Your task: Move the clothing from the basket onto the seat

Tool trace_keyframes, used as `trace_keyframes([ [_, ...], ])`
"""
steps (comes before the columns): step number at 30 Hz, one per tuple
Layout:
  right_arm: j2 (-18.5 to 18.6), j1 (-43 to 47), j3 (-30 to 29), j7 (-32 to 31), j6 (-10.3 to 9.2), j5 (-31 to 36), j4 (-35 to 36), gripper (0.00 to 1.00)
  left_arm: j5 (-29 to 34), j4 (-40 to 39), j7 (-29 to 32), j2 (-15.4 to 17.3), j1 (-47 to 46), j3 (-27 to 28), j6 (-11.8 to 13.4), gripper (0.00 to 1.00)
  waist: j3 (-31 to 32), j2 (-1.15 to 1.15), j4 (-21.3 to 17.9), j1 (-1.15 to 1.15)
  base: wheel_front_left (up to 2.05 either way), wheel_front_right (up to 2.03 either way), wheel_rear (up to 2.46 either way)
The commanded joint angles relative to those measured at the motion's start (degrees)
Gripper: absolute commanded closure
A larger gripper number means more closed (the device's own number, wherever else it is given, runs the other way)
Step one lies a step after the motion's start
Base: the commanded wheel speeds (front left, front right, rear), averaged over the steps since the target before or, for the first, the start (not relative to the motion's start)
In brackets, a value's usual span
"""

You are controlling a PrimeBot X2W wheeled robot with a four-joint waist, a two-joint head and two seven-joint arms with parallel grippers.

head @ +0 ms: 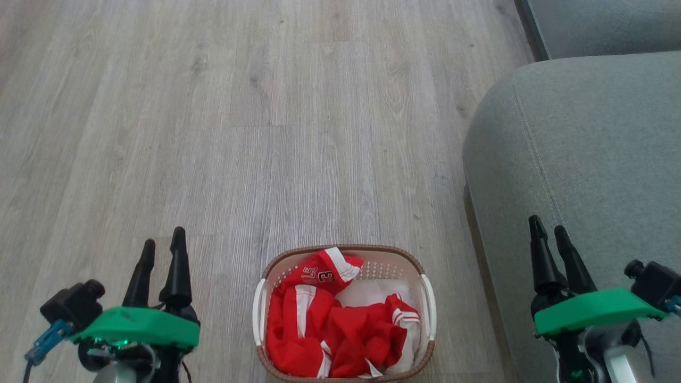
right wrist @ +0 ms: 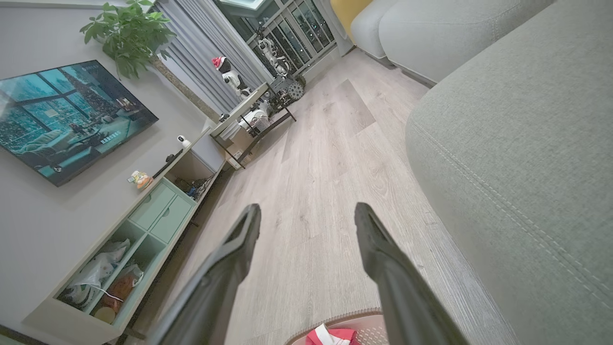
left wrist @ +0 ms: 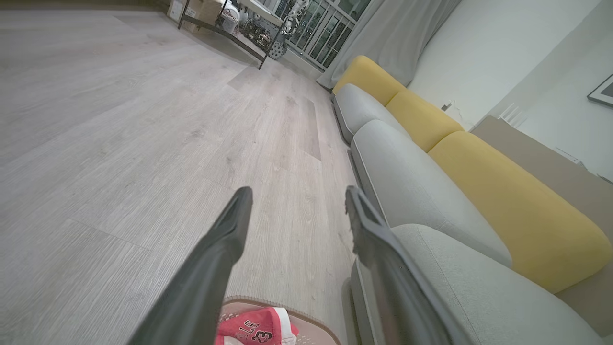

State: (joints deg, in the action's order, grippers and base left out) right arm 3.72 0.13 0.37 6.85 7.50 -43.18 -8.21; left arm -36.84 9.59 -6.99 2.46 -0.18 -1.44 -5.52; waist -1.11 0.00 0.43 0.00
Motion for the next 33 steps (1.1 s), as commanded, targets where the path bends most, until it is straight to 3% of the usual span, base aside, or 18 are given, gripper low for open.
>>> trace_keyframes([
  [1, 0.7, -1.6, 1.1, 0.9, -0.01, 1.6, 2.6, 0.0, 1.8, -2.4, -0.8, 0.8, -3.0, 0.8, 0.1, 0.0, -0.1, 0.0, 0.0, 0.0, 0.0, 0.0, 0.0],
  [33, 1.0, -1.9, 4.2, 6.3, -0.01, 21.4, 6.2, 0.0, 24.3, -5.7, -6.2, 0.7, -3.9, -0.7, 0.3, 0.0, -1.2, 0.0, 0.2, 0.0, 0.0, 0.0, 0.0],
])
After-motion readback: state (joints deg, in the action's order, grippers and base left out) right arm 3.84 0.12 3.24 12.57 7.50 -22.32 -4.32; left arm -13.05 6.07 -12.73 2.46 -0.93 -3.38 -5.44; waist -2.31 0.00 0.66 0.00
